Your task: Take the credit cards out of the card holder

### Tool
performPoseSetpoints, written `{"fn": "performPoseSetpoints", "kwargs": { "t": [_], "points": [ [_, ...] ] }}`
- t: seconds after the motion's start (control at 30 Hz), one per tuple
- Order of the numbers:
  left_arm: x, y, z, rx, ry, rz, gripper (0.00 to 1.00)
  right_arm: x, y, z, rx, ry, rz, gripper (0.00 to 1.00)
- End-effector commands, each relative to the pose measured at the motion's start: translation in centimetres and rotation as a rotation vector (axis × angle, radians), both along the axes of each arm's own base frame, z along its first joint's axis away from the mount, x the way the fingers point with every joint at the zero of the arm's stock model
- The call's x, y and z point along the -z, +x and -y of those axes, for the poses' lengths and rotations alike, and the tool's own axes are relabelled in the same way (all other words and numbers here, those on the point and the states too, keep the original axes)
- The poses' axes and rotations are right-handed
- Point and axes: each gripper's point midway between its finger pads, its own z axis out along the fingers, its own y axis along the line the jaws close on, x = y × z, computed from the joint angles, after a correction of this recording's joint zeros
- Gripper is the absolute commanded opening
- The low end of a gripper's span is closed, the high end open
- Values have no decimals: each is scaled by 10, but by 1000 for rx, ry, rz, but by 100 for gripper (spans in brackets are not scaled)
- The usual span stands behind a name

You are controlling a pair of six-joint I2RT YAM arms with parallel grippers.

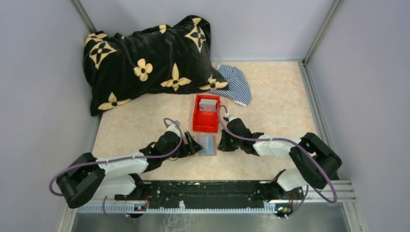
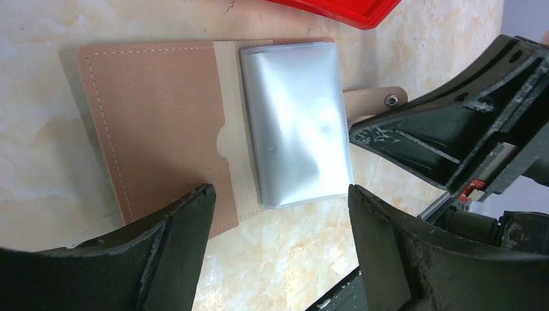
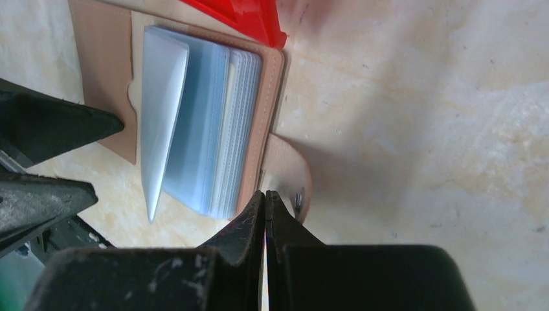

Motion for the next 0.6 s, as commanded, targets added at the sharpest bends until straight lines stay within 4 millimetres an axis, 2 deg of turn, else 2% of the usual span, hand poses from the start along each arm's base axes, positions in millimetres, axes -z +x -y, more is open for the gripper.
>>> {"fn": "performPoseSetpoints", "kwargs": {
  "t": [0.0, 0.1, 0.17, 0.27, 0.3, 0.57],
  "points": [
    [42, -25, -27, 12, 163, -127, 83, -42, 11, -8, -16, 34, 90, 0],
    [41, -24, -23, 25, 155, -126, 83, -51, 11, -11, -28, 40, 100, 13],
    [42, -25, -21, 28, 152, -130, 83, -52, 12, -13, -33, 35, 104, 15],
    [42, -26, -21, 29, 141, -132, 83, -49, 13, -18, -40, 30, 101, 2],
    [41, -26, -21, 27, 137, -130, 83, -45, 14, -18, -37, 21, 95, 0],
    [32, -23, -23, 14, 136, -108, 83, -15, 14, -21, -59, -32, 55, 0]
  ]
}}
